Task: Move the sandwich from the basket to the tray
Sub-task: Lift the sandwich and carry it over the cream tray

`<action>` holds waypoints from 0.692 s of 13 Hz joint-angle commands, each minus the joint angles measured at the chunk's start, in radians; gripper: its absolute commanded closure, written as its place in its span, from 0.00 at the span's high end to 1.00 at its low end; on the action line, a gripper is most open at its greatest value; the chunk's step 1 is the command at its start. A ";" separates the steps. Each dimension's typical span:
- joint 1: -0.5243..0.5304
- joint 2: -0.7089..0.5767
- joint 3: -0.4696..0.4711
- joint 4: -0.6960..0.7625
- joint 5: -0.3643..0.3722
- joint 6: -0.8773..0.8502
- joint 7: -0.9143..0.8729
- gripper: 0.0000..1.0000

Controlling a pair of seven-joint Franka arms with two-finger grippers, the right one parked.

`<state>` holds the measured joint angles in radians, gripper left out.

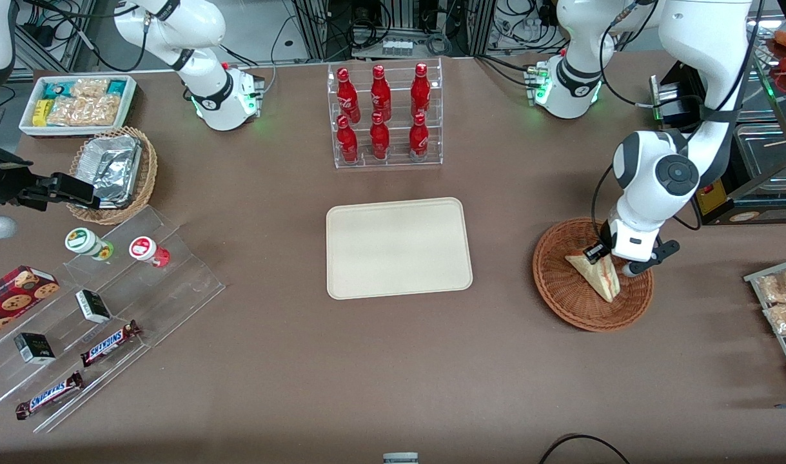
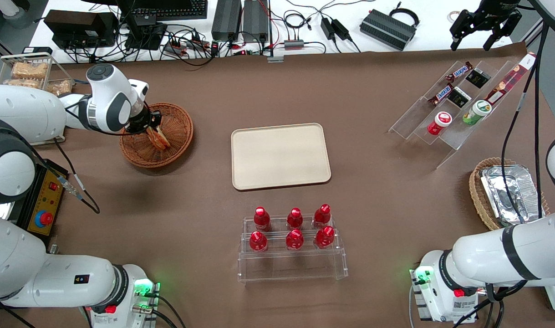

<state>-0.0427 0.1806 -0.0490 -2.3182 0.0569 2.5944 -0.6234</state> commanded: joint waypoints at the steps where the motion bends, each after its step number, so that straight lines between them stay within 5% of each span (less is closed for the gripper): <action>1: -0.023 -0.100 -0.026 0.028 0.018 -0.112 -0.015 0.00; 6: -0.127 -0.112 -0.178 0.322 0.017 -0.524 -0.064 0.00; 9: -0.263 -0.034 -0.224 0.451 0.017 -0.603 -0.129 0.00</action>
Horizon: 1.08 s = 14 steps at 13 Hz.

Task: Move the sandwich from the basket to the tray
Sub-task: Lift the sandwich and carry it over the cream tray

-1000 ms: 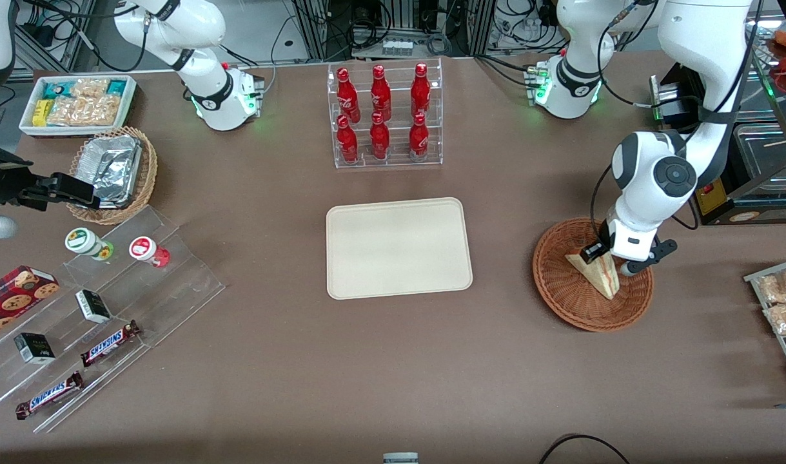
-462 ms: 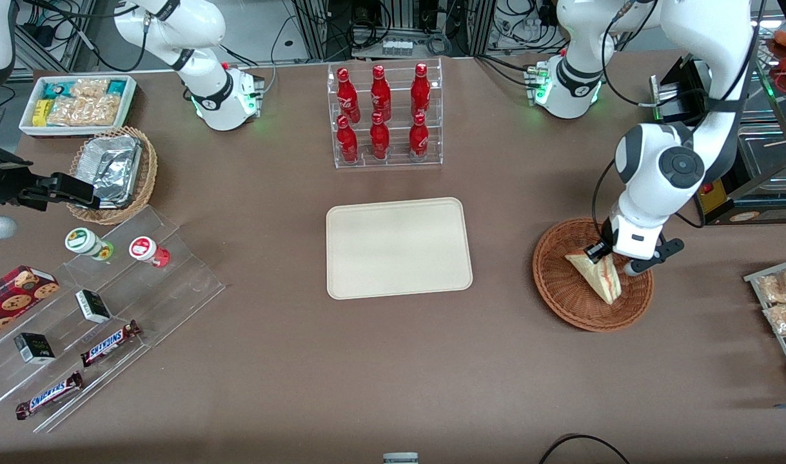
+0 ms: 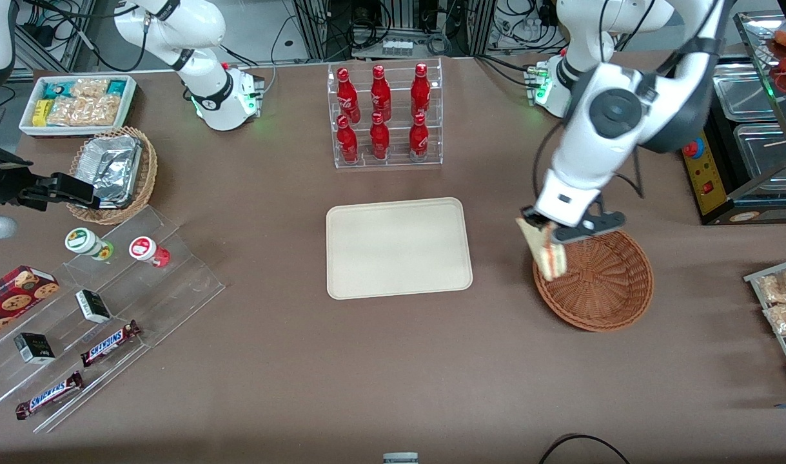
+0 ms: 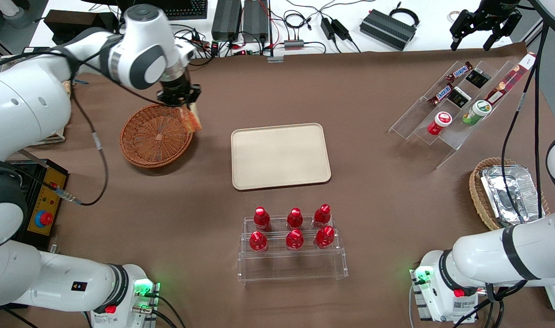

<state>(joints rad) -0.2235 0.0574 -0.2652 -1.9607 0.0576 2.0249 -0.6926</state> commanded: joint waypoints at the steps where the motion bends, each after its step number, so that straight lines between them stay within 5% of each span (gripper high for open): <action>1: -0.142 0.117 -0.008 0.123 0.018 -0.031 -0.094 0.00; 4: -0.275 0.272 -0.006 0.256 0.019 -0.029 -0.126 0.00; 8: -0.387 0.502 -0.006 0.414 0.112 -0.006 -0.238 0.00; 14: -0.438 0.593 -0.006 0.419 0.126 0.086 -0.269 0.00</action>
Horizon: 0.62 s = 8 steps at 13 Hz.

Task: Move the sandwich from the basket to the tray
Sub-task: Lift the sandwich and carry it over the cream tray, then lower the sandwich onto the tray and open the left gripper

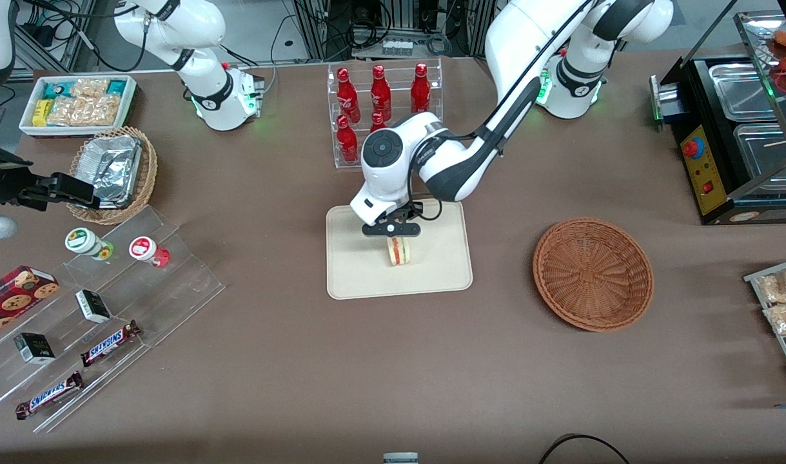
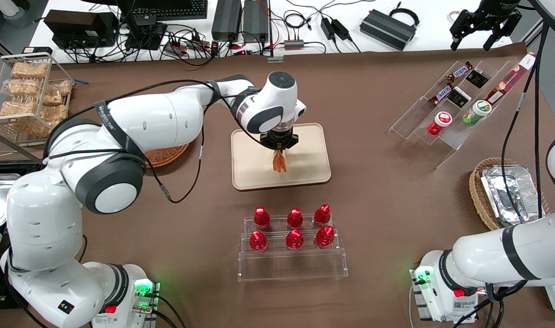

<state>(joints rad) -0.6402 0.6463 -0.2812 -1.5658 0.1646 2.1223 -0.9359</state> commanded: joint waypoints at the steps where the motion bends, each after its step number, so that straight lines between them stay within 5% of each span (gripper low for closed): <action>1: -0.021 0.019 0.010 0.026 0.018 -0.010 -0.026 0.00; 5: -0.041 0.055 0.017 0.024 0.041 0.025 -0.026 0.00; 6: -0.041 0.055 0.017 0.018 0.050 0.024 -0.027 0.24; 7: -0.039 0.055 0.017 0.015 0.052 0.024 -0.026 0.72; 8: -0.039 0.053 0.017 0.015 0.053 0.021 -0.023 1.00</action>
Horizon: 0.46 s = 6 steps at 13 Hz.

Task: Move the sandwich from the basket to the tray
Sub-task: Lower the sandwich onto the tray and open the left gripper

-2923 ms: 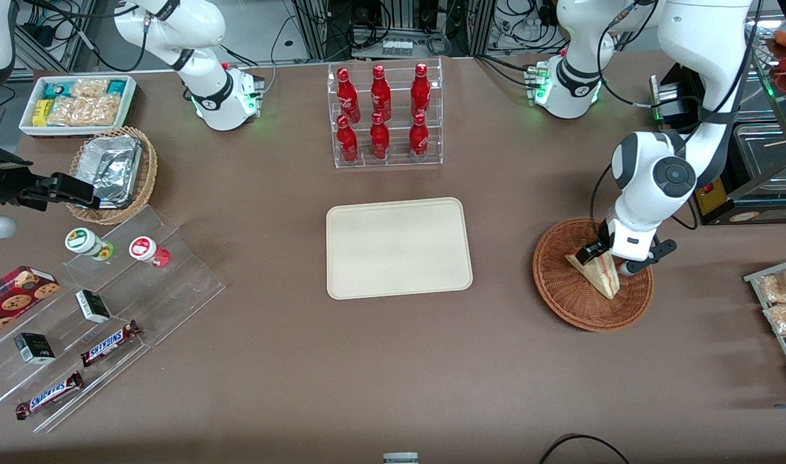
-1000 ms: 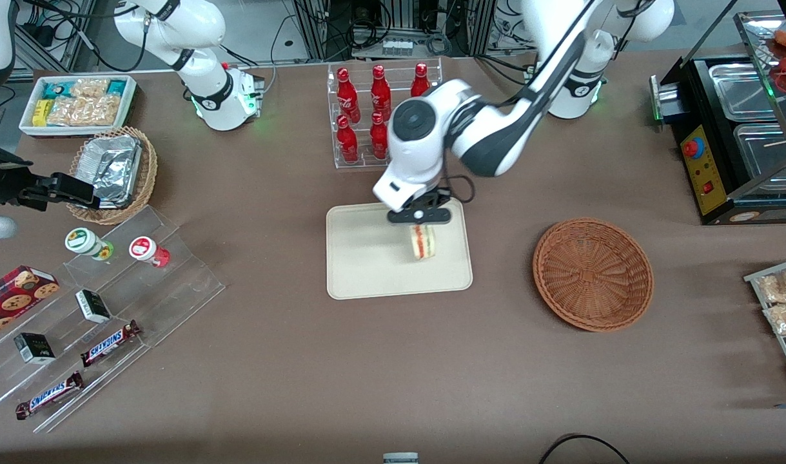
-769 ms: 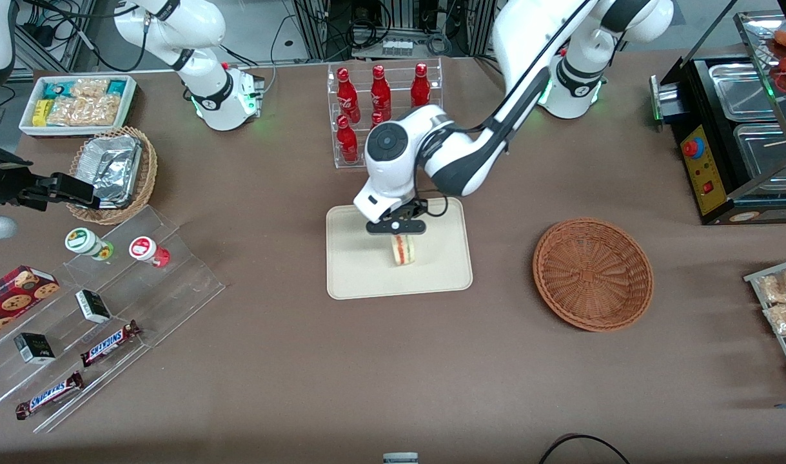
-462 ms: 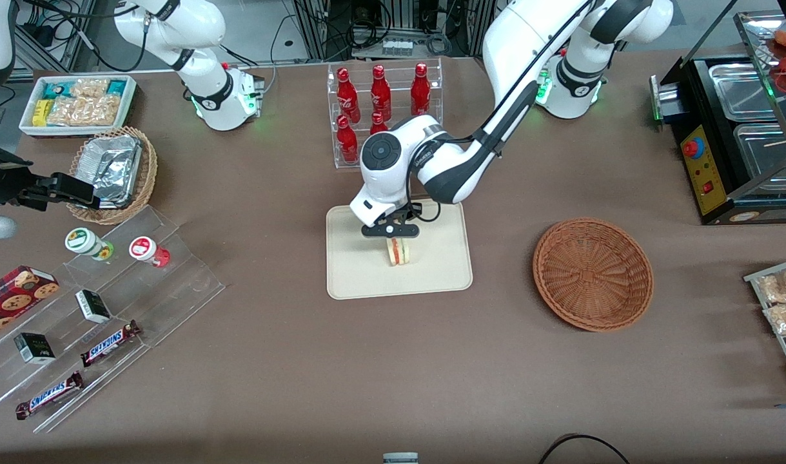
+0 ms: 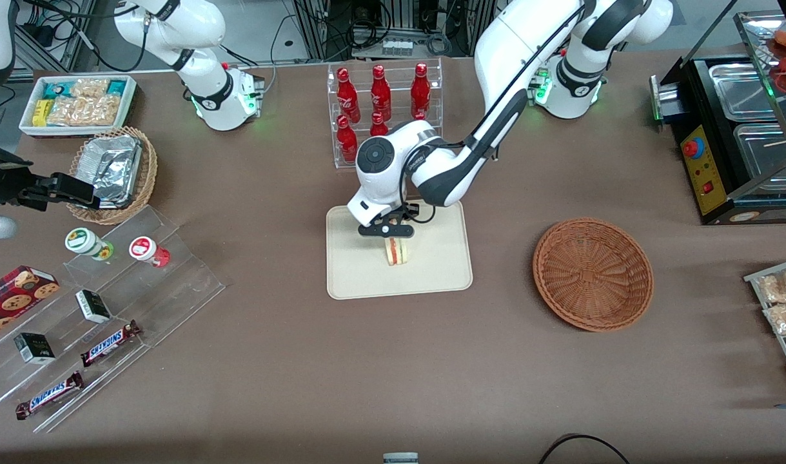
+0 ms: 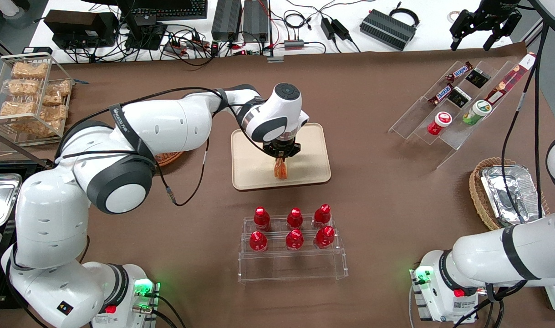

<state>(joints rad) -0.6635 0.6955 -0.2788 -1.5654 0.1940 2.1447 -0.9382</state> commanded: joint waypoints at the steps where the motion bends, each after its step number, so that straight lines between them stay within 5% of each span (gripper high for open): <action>1: -0.015 -0.001 0.015 0.016 0.024 -0.006 -0.022 1.00; 6: -0.004 -0.160 0.061 0.025 -0.011 -0.153 -0.022 1.00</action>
<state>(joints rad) -0.6608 0.6392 -0.2522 -1.5250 0.1954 2.0569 -0.9438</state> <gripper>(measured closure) 0.035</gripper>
